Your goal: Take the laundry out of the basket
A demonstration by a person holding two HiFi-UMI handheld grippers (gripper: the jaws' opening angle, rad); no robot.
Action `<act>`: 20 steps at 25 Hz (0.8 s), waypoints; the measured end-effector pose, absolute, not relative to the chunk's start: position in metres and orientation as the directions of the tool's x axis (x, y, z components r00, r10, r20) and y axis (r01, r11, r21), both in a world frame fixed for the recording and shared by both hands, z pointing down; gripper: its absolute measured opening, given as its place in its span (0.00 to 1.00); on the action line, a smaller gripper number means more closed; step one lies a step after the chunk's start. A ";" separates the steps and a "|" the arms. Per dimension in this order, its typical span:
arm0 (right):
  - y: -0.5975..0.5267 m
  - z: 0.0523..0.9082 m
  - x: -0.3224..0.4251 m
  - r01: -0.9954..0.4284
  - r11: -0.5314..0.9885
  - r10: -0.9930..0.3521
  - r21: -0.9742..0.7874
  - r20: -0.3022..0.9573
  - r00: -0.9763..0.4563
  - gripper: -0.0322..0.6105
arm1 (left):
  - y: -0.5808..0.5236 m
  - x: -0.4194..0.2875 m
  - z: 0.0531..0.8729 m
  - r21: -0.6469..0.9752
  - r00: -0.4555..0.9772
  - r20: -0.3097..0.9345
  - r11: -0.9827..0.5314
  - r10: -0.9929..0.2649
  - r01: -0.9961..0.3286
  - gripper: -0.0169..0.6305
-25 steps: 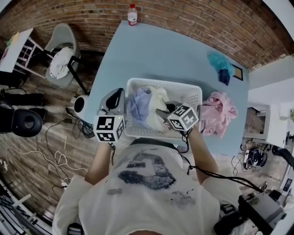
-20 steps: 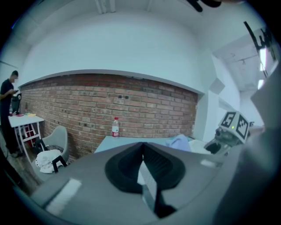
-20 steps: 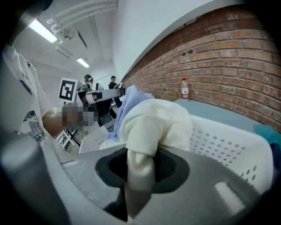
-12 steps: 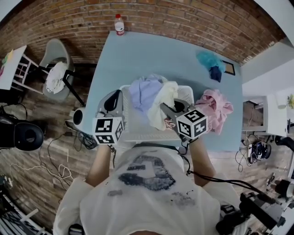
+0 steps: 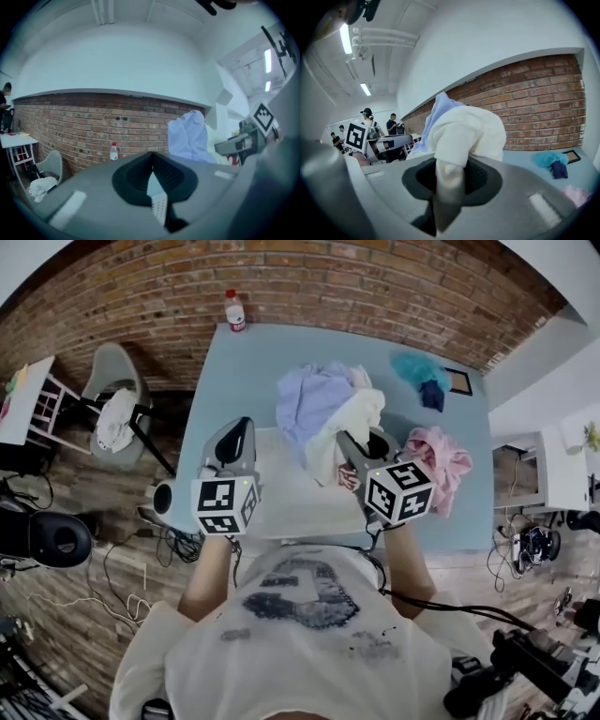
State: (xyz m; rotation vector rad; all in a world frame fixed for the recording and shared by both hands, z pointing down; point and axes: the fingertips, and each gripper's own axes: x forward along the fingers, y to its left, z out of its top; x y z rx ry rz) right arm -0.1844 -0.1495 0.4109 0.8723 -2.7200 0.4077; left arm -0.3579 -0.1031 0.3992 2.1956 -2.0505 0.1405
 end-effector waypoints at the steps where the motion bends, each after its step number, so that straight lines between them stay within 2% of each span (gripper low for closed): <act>1: -0.152 0.407 -0.183 -0.604 0.776 -0.537 -0.182 0.311 -0.784 0.20 | -0.105 -0.357 0.397 0.031 0.071 0.156 -0.067 -0.985 -0.997 0.01; 10: -0.154 0.382 -0.172 -0.635 0.761 -0.594 -0.133 0.249 -0.765 0.20 | -0.109 -0.346 0.384 0.027 0.082 0.142 -0.079 -0.986 -0.997 0.01; 20: -0.153 0.385 -0.169 -0.636 0.759 -0.593 -0.138 0.256 -0.763 0.20 | -0.110 -0.336 0.390 0.051 0.105 0.162 -0.098 -0.981 -0.994 0.01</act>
